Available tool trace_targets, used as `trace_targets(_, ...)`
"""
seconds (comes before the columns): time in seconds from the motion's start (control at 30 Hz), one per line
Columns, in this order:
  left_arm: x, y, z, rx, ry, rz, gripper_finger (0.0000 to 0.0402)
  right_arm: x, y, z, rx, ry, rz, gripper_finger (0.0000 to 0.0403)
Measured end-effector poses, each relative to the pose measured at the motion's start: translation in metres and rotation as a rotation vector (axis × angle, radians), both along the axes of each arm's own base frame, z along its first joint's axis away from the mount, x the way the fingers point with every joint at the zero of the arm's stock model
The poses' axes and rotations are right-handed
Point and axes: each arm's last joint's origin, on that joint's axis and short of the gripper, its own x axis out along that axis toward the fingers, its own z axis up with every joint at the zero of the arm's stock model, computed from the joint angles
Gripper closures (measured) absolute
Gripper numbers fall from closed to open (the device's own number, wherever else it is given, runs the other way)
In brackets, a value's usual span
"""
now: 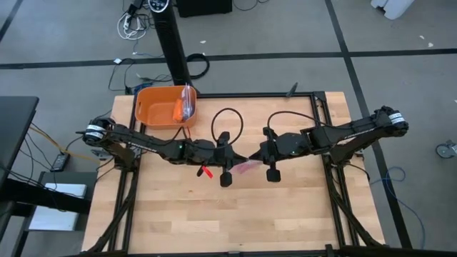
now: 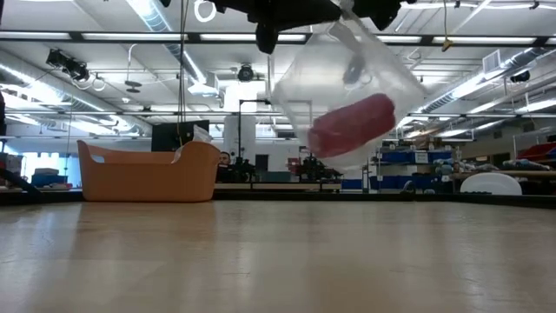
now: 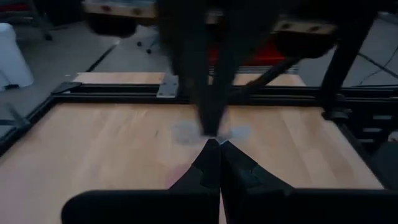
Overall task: Roll bandage
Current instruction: Close the transparent zip bag
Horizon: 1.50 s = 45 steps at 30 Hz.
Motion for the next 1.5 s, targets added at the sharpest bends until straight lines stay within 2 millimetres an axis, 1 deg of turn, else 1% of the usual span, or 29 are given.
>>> trace_targets(0.17, 0.0, -0.001, -0.002, -0.007, 0.019, -0.019, 0.0401, -0.002, -0.003, 0.001, -0.019, -0.001, -0.036, 0.0398)
trace_targets(0.23, -0.001, -0.001, -0.002, -0.019, 0.024, -0.015, 0.0401, -0.007, -0.004, 0.007, -0.038, 0.0, -0.051, 0.039)
trace_targets(0.33, -0.001, -0.001, -0.002, -0.037, 0.021, -0.005, 0.0401, -0.016, -0.003, 0.02, -0.065, -0.015, -0.102, 0.037)
trace_targets(0.43, 0.0, 0.0, -0.002, -0.08, 0.014, 0.032, 0.0401, -0.019, 0.003, 0.026, -0.04, -0.035, -0.104, 0.0343)
trace_targets(0.6, 0.0, 0.002, 0.0, -0.142, -0.009, 0.092, 0.0401, -0.013, 0.01, 0.018, -0.001, 0.001, -0.113, 0.03)
trace_targets(0.73, 0.0, 0.003, 0.0, -0.17, -0.017, 0.125, 0.0401, -0.007, 0.011, 0.012, -0.009, 0.02, -0.13, 0.0282)
trace_targets(0.97, 0.001, 0.01, -0.001, -0.18, -0.015, 0.159, 0.0401, -0.007, 0.011, 0.013, -0.019, 0.009, -0.13, 0.0285)
trace_targets(1.1, 0.001, 0.013, 0.0, -0.188, -0.02, 0.171, 0.0401, -0.007, 0.012, 0.014, -0.035, 0.002, -0.139, 0.028)
trace_targets(1.27, 0.002, 0.014, 0.002, -0.194, -0.043, 0.172, 0.0401, -0.005, 0.012, 0.012, -0.046, 0.002, -0.154, 0.0279)
trace_targets(1.37, 0.002, 0.014, 0.003, -0.193, -0.049, 0.169, 0.0401, -0.003, 0.012, 0.01, -0.075, 0.014, -0.147, 0.0295)
trace_targets(1.43, 0.002, 0.014, 0.003, -0.193, -0.049, 0.165, 0.0401, -0.001, 0.012, 0.008, -0.1, 0.02, -0.15, 0.0318)
trace_targets(1.5, 0.002, 0.014, 0.003, -0.193, -0.048, 0.157, 0.0401, 0.0, 0.012, 0.007, -0.123, 0.023, -0.152, 0.035)
